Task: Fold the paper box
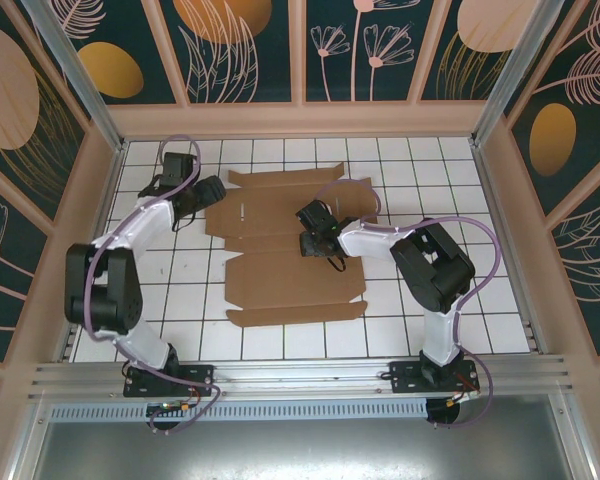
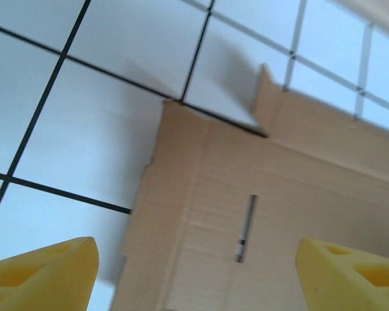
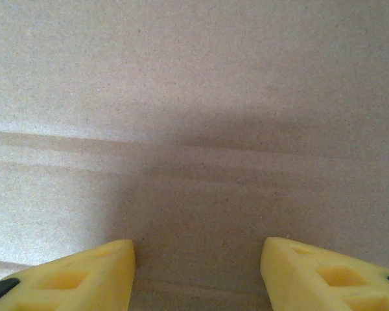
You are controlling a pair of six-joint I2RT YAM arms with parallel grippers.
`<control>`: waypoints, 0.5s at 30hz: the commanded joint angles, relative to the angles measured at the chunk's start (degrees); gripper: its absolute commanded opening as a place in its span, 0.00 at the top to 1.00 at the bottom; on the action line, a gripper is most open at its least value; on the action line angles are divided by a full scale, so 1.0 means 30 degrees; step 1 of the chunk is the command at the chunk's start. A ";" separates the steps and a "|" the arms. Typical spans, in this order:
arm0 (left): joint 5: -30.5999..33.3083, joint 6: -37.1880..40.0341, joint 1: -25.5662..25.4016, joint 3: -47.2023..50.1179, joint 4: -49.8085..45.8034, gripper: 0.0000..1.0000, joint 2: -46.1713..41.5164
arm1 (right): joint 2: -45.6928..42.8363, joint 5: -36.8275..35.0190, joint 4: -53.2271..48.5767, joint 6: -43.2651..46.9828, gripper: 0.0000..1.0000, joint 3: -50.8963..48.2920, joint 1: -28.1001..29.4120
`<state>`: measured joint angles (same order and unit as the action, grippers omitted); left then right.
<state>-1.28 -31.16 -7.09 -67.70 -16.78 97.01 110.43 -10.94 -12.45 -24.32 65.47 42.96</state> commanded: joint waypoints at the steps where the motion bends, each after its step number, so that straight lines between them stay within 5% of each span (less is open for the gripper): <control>1: 0.0383 0.1422 0.0189 -0.1664 -0.1219 0.21 0.1818 | 0.2155 0.1663 -0.2325 0.0059 0.44 -0.1244 0.0153; 8: 0.0203 0.2697 0.0200 -0.3040 -0.1743 0.28 0.4329 | 0.2077 0.1827 -0.2413 0.0422 0.44 -0.1030 0.0124; 15: -0.3130 0.2259 0.0196 -0.2023 -0.0111 0.50 0.4713 | 0.2340 0.2003 -0.2298 0.0576 0.44 -0.0936 0.0076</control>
<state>-5.26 -24.43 -6.74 -74.96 -19.27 110.65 110.69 -10.70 -12.40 -22.81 65.80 42.96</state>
